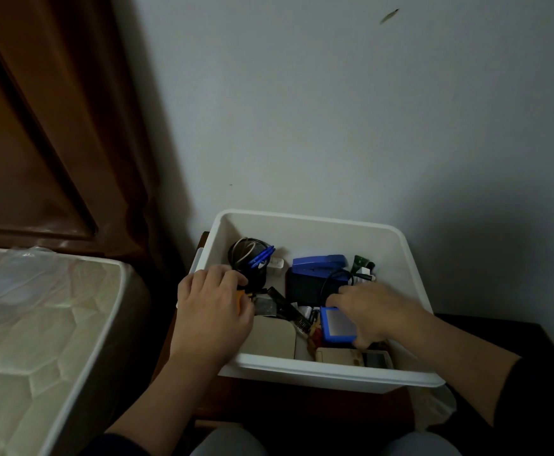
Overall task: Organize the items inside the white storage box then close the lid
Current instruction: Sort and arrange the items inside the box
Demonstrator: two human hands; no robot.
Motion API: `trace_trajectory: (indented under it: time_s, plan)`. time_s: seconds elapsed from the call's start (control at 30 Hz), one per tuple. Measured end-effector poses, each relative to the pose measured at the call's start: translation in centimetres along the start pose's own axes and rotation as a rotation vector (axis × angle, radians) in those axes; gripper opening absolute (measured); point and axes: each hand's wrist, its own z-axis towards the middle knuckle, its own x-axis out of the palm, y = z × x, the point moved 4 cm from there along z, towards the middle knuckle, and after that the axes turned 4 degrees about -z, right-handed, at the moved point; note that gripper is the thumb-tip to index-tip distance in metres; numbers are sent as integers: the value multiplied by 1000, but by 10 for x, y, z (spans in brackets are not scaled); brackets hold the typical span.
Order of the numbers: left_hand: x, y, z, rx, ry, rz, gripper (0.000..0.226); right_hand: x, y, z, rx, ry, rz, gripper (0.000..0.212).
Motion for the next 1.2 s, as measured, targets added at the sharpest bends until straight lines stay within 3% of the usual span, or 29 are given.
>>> trace_trajectory:
  time_s: [0.3,0.43,0.5,0.57,0.63,0.77,0.97,1.2]
  plan:
    - [0,-1,0,-4,-5,10,29,-4,-11,-9,15,125,231,90]
    - [0,0,0,-3,-4,9,29,-5,-19,-18,-12,161,398,71]
    - [0,0,-1,-4,-7,14,28,-13,-26,-23,25,60,492,52]
    - [-1,0,0,-3,-12,12,28,-27,-46,-24,168,-191,516,37]
    - [-1,0,0,-3,-16,9,27,-36,-66,-23,310,-341,482,31]
    - [-2,-1,-1,-5,-16,10,27,-34,-60,-14,371,-186,176,30]
    - [-2,-1,0,-11,-1,14,29,-23,-38,6,356,-45,-114,55]
    - [-2,0,-1,-11,8,13,30,-28,-34,7,375,-26,-281,38]
